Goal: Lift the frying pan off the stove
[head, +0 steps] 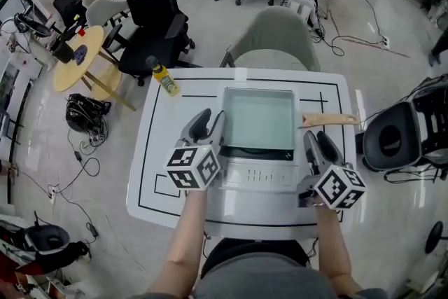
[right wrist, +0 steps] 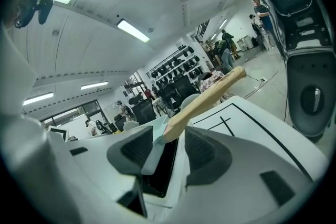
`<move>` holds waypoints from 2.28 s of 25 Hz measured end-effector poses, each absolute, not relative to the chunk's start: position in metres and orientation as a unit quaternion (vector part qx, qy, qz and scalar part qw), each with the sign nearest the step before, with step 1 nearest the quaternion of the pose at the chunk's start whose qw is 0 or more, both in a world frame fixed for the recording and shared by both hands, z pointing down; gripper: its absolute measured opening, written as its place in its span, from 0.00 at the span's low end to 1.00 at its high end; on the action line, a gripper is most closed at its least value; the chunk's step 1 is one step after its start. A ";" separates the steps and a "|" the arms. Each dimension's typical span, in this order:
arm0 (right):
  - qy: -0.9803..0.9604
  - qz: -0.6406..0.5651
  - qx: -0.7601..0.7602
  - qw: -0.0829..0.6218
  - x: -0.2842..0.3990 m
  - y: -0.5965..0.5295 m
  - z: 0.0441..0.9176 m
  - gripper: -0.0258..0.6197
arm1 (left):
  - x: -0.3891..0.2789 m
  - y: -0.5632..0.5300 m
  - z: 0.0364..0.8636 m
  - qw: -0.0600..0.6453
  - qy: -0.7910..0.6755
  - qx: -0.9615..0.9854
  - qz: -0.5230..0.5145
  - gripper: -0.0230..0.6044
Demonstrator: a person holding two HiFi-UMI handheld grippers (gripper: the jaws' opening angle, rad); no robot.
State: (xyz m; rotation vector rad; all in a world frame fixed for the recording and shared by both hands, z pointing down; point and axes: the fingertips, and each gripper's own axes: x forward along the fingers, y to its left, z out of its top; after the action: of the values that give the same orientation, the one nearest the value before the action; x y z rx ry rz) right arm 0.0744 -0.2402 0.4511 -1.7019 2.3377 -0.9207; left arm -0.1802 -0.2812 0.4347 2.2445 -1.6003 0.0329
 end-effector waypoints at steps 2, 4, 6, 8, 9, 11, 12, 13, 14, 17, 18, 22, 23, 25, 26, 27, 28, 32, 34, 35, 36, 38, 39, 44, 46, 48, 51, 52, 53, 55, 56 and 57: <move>0.763 -0.303 -0.569 0.054 0.077 -0.240 0.451 0.33 | -0.177 -0.286 0.440 0.205 -0.561 0.802 0.018 0.27; 0.758 -0.303 -0.576 0.054 0.079 -0.239 0.452 0.33 | -0.174 -0.290 0.445 0.216 -0.554 0.804 0.024 0.27; 0.753 -0.304 -0.581 0.053 0.081 -0.238 0.452 0.33 | -0.171 -0.294 0.448 0.227 -0.548 0.804 0.031 0.27; 0.749 -0.305 -0.586 0.053 0.083 -0.236 0.452 0.33 | -0.168 -0.296 0.452 0.239 -0.543 0.804 0.041 0.27; 0.747 -0.305 -0.588 0.052 0.084 -0.235 0.453 0.33 | -0.166 -0.298 0.454 0.245 -0.540 0.804 0.046 0.27; 0.745 -0.306 -0.590 0.052 0.084 -0.234 0.453 0.33 | -0.163 -0.299 0.458 0.255 -0.536 0.803 0.056 0.27; 0.745 -0.306 -0.591 0.052 0.084 -0.234 0.453 0.33 | -0.162 -0.300 0.460 0.260 -0.535 0.802 0.059 0.27; 0.745 -0.306 -0.591 0.053 0.084 -0.233 0.453 0.33 | -0.162 -0.300 0.463 0.264 -0.536 0.800 0.062 0.26; 0.745 -0.307 -0.590 0.054 0.084 -0.233 0.454 0.33 | -0.162 -0.300 0.465 0.267 -0.536 0.798 0.065 0.26; 0.745 -0.311 -0.587 0.058 0.083 -0.232 0.455 0.33 | -0.159 -0.300 0.471 0.274 -0.536 0.795 0.073 0.26; 0.744 -0.313 -0.587 0.060 0.083 -0.232 0.454 0.33 | -0.158 -0.300 0.472 0.276 -0.537 0.794 0.075 0.26; 0.744 -0.318 -0.584 0.064 0.082 -0.232 0.454 0.33 | -0.157 -0.300 0.479 0.283 -0.542 0.786 0.088 0.23; 0.744 -0.320 -0.583 0.065 0.081 -0.232 0.453 0.33 | -0.157 -0.300 0.480 0.282 -0.544 0.785 0.091 0.21; 0.744 -0.323 -0.581 0.068 0.080 -0.234 0.454 0.33 | -0.158 -0.300 0.481 0.280 -0.549 0.781 0.095 0.17; 0.744 -0.325 -0.580 0.069 0.080 -0.234 0.455 0.33 | -0.159 -0.301 0.482 0.280 -0.551 0.780 0.096 0.16; 0.744 -0.327 -0.579 0.069 0.080 -0.235 0.456 0.33 | -0.159 -0.301 0.482 0.281 -0.552 0.779 0.096 0.15; 0.743 -0.328 -0.579 0.068 0.079 -0.235 0.457 0.33 | -0.159 -0.301 0.483 0.281 -0.552 0.779 0.096 0.15; 0.744 -0.331 -0.576 0.067 0.075 -0.239 0.459 0.33 | -0.159 -0.300 0.482 0.281 -0.550 0.780 0.100 0.13; 0.745 -0.333 -0.573 0.070 0.073 -0.241 0.458 0.33 | -0.159 -0.299 0.482 0.280 -0.549 0.781 0.101 0.12; 0.746 -0.333 -0.572 0.072 0.072 -0.242 0.457 0.34 | -0.159 -0.299 0.482 0.280 -0.548 0.782 0.102 0.12; 0.747 -0.333 -0.570 0.074 0.071 -0.243 0.456 0.34 | -0.159 -0.299 0.482 0.280 -0.548 0.782 0.102 0.12; 0.747 -0.335 -0.569 0.078 0.070 -0.248 0.455 0.34 | -0.158 -0.299 0.482 0.281 -0.547 0.782 0.102 0.12; 0.747 -0.336 -0.569 0.080 0.070 -0.251 0.455 0.34 | -0.158 -0.300 0.482 0.282 -0.547 0.782 0.102 0.12; 0.740 -0.352 -0.566 0.094 0.071 -0.262 0.458 0.35 | -0.157 -0.299 0.483 0.282 -0.546 0.782 0.102 0.12; 0.738 -0.357 -0.565 0.097 0.071 -0.266 0.459 0.36 | -0.158 -0.299 0.483 0.282 -0.546 0.782 0.103 0.12; 0.736 -0.360 -0.564 0.100 0.071 -0.271 0.460 0.36 | -0.158 -0.300 0.483 0.283 -0.545 0.783 0.103 0.11; 0.734 -0.366 -0.562 0.109 0.070 -0.276 0.461 0.37 | -0.158 -0.301 0.484 0.284 -0.543 0.784 0.102 0.11; 0.733 -0.368 -0.562 0.111 0.070 -0.278 0.461 0.37 | -0.158 -0.301 0.484 0.284 -0.543 0.784 0.103 0.11; 0.732 -0.369 -0.562 0.113 0.070 -0.280 0.461 0.37 | -0.158 -0.301 0.484 0.285 -0.543 0.784 0.103 0.11; 0.729 -0.372 -0.563 0.115 0.071 -0.284 0.462 0.37 | -0.158 -0.300 0.484 0.285 -0.543 0.783 0.104 0.11; 0.729 -0.373 -0.562 0.117 0.071 -0.286 0.461 0.37 | -0.158 -0.300 0.484 0.285 -0.543 0.783 0.105 0.11; 0.729 -0.374 -0.561 0.118 0.070 -0.288 0.461 0.37 | -0.158 -0.300 0.484 0.285 -0.542 0.783 0.105 0.11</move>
State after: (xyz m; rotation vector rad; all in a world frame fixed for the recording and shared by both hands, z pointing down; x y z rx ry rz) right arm 0.0702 -0.2877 0.4612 -1.6407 2.1325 -1.0944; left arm -0.1581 -0.3004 0.4838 2.0948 -1.4503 0.2803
